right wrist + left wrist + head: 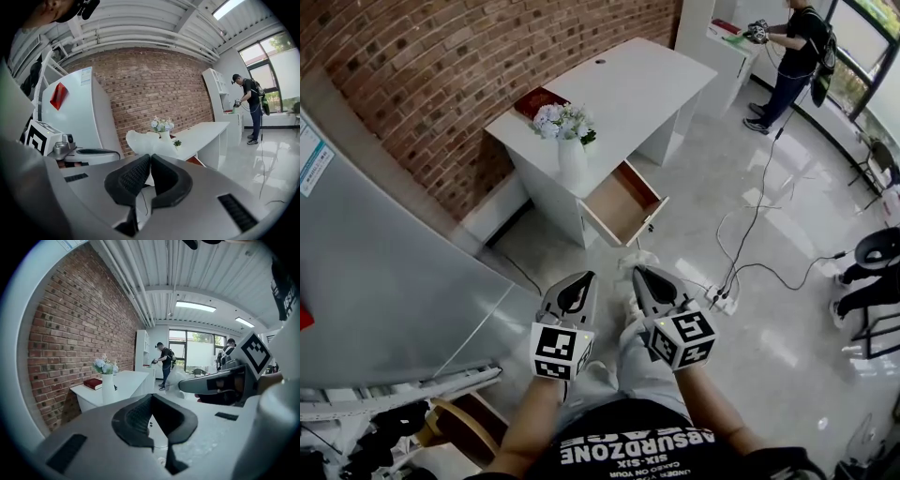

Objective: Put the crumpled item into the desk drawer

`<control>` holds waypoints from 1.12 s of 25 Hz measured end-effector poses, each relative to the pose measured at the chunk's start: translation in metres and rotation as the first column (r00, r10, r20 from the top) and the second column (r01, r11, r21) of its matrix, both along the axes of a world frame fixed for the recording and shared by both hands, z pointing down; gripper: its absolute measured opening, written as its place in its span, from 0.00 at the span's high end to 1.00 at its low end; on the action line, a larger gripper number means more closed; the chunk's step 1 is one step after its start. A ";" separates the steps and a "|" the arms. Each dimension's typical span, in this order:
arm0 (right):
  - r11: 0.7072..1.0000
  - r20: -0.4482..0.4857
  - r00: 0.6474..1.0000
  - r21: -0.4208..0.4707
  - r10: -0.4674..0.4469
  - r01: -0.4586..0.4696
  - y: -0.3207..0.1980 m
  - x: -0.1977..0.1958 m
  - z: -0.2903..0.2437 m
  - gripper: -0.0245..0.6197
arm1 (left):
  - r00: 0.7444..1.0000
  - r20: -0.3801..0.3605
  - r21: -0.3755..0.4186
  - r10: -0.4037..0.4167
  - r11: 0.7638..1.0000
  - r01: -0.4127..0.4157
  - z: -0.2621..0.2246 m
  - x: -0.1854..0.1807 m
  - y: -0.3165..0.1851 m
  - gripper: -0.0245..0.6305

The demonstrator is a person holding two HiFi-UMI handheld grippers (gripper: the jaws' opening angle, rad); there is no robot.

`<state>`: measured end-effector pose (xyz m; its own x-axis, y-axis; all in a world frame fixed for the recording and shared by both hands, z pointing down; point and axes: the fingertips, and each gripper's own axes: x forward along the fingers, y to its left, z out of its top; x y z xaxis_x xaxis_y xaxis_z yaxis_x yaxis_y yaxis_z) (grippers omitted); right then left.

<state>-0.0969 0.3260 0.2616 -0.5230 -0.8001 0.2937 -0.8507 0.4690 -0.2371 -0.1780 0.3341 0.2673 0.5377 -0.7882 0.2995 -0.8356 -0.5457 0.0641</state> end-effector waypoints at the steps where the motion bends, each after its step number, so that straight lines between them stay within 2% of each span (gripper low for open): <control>1: 1.000 0.002 1.000 -0.002 -0.003 0.003 -0.006 0.001 0.001 0.95 | 1.000 -0.001 -0.002 0.001 1.000 -0.001 0.001 0.001 -0.005 0.96; 16: 0.999 0.032 0.999 -0.038 -0.027 0.029 -0.091 0.022 0.015 0.95 | 1.000 0.014 -0.022 -0.013 1.000 0.013 0.014 0.020 -0.083 0.96; 28: 0.995 0.069 0.997 -0.090 -0.040 0.046 -0.157 0.042 0.036 0.95 | 0.998 0.061 -0.041 -0.029 0.999 0.031 0.022 0.029 -0.142 0.96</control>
<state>-0.0550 0.1689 0.2974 -0.5769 -0.7481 0.3280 -0.8113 0.4782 -0.3364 -0.1485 0.1923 0.2895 0.4938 -0.7897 0.3641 -0.8546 -0.5181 0.0353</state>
